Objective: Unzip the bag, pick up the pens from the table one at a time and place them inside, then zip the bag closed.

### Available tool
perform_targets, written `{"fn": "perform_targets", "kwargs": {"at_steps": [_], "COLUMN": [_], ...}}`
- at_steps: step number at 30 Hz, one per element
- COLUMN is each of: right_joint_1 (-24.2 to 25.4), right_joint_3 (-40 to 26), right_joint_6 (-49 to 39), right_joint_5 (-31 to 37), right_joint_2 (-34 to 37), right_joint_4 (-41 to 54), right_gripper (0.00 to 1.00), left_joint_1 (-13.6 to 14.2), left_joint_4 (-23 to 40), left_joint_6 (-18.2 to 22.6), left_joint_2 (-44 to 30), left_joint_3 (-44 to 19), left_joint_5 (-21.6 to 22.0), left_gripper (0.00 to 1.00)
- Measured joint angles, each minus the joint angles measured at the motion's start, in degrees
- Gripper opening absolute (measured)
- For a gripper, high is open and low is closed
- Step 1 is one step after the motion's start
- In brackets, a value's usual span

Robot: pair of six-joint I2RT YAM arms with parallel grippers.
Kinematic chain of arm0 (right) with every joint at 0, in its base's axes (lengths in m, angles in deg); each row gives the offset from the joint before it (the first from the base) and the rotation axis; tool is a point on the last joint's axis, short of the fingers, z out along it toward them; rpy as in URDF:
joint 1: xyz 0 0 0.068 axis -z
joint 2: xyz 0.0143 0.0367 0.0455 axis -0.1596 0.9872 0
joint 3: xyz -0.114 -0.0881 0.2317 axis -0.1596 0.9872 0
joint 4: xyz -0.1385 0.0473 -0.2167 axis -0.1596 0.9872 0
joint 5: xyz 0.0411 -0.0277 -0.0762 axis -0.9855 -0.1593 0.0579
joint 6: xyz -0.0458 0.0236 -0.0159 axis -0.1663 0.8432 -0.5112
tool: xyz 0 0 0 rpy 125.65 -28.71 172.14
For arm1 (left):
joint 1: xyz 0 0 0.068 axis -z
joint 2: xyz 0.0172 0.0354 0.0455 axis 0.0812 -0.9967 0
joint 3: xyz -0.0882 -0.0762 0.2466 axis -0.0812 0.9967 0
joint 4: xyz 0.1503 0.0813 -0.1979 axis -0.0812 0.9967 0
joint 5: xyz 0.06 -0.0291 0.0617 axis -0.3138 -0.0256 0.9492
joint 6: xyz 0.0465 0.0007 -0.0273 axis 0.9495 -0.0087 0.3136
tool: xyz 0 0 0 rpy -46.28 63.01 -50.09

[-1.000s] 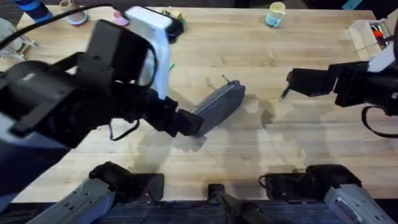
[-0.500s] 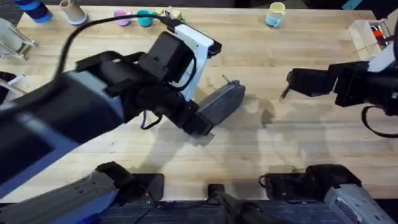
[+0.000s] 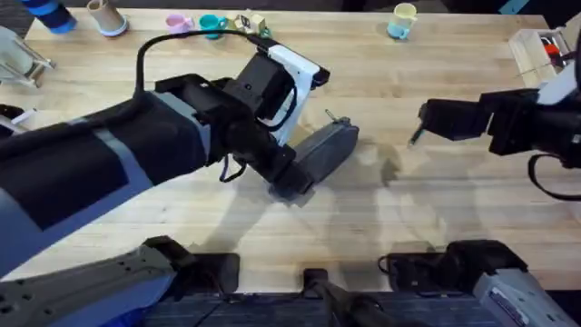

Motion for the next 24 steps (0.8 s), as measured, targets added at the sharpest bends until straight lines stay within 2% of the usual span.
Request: {"fn": "perform_targets", "kwargs": {"at_steps": [9, 10, 11, 13, 24], "right_joint_1": [0.00, 0.00, 0.00, 0.00, 0.00], "right_joint_3": [0.00, 0.00, 0.00, 0.00, 0.00], "right_joint_6": [-0.02, -0.02, -0.02, -0.02, -0.06], "right_joint_5": [0.00, 0.00, 0.00, 0.00, 0.00], "right_joint_2": [0.02, 0.00, 0.00, 0.00, 0.00], "right_joint_4": [-0.02, 0.00, -0.02, -0.02, -0.02], "right_gripper": [0.996, 0.996, 0.995, 0.995, 0.997], "left_joint_1": [-0.02, -0.02, -0.02, -0.02, -0.02], "left_joint_4": [2.11, 2.21, 2.15, 2.15, 2.17], "left_joint_6": [0.13, 0.15, 0.39, 0.52, 0.54], "left_joint_2": [1.38, 2.23, 8.12, 9.55, 7.94], "left_joint_3": [-0.02, -0.02, -0.02, -0.02, -0.02], "left_joint_5": [-0.15, -0.15, -0.15, -0.15, -1.05], "left_gripper": [0.995, 0.995, 0.995, 0.995, 0.995]}}
